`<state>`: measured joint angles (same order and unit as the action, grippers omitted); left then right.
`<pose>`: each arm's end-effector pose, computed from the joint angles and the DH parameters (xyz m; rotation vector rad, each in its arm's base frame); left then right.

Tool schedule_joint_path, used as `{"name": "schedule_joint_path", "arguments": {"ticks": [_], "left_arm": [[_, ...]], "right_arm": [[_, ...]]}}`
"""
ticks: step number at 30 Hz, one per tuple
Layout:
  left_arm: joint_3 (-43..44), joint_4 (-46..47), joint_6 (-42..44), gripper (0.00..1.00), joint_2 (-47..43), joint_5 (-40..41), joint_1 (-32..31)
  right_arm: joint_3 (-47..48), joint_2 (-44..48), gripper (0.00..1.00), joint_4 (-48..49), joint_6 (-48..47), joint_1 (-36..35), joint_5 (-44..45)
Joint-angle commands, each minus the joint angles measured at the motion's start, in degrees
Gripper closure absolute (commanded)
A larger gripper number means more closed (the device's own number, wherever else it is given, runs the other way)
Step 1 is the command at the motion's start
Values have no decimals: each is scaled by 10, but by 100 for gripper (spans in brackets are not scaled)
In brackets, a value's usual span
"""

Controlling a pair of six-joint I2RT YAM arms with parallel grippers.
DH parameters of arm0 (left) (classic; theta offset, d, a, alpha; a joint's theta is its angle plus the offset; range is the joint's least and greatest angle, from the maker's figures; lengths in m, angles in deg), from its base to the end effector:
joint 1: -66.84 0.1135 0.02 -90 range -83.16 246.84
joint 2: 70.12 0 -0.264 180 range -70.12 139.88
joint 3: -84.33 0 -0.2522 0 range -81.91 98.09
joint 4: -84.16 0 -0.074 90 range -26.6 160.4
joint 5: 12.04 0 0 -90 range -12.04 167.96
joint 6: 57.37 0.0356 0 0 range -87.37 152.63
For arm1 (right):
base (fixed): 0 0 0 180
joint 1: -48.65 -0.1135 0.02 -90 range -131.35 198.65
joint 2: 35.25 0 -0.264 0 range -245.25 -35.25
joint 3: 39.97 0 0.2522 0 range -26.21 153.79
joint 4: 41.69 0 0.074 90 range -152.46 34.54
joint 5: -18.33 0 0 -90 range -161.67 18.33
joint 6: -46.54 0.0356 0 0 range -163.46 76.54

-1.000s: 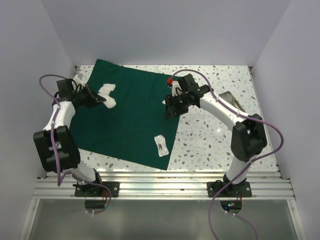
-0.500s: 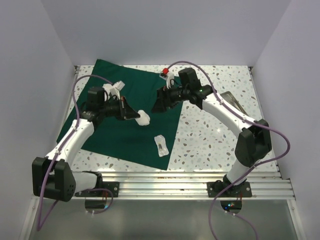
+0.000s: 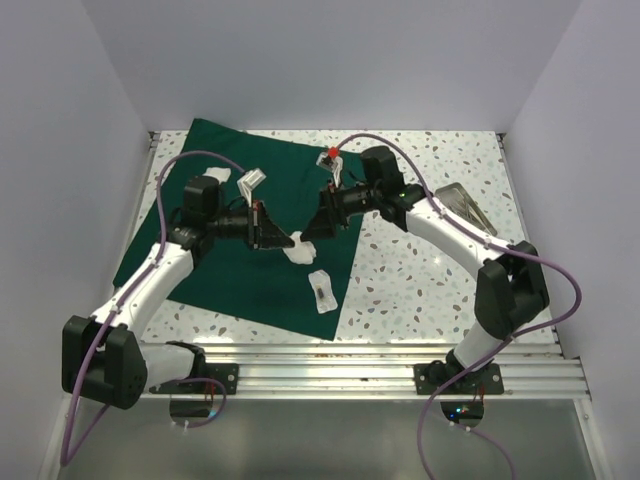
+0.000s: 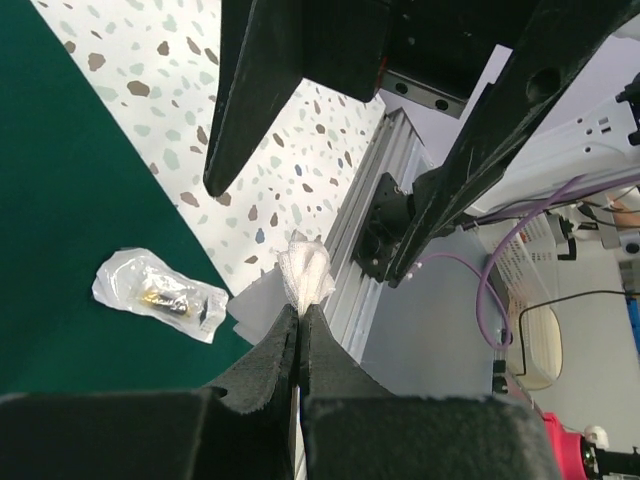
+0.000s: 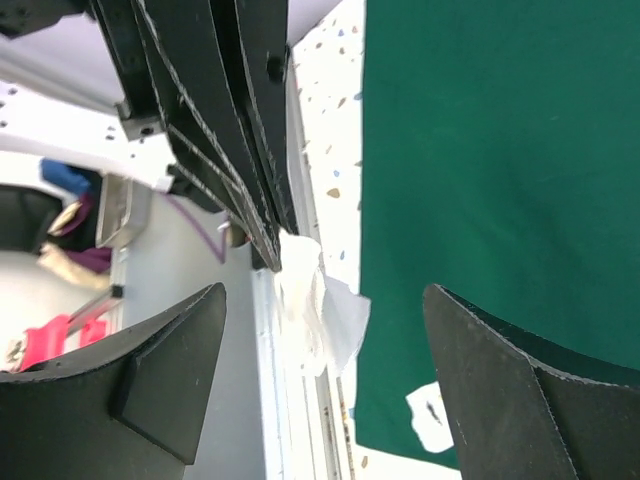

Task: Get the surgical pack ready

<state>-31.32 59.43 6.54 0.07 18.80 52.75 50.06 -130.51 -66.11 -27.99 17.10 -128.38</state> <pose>0.2456 -0.0931 0.2893 0.4459 2.1066 -1.4936 0.3054 0.2224 0.3071 -0.9372 1.9684 1.5119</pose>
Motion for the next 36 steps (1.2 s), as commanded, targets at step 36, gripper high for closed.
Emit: {"name": "schedule_joint_path", "arguments": {"ticks": [36], "left_arm": [[42,144,-69,100,56,-54,-6]], "right_arm": [[-36,9,50,-8,-4,-37,-24]]}}
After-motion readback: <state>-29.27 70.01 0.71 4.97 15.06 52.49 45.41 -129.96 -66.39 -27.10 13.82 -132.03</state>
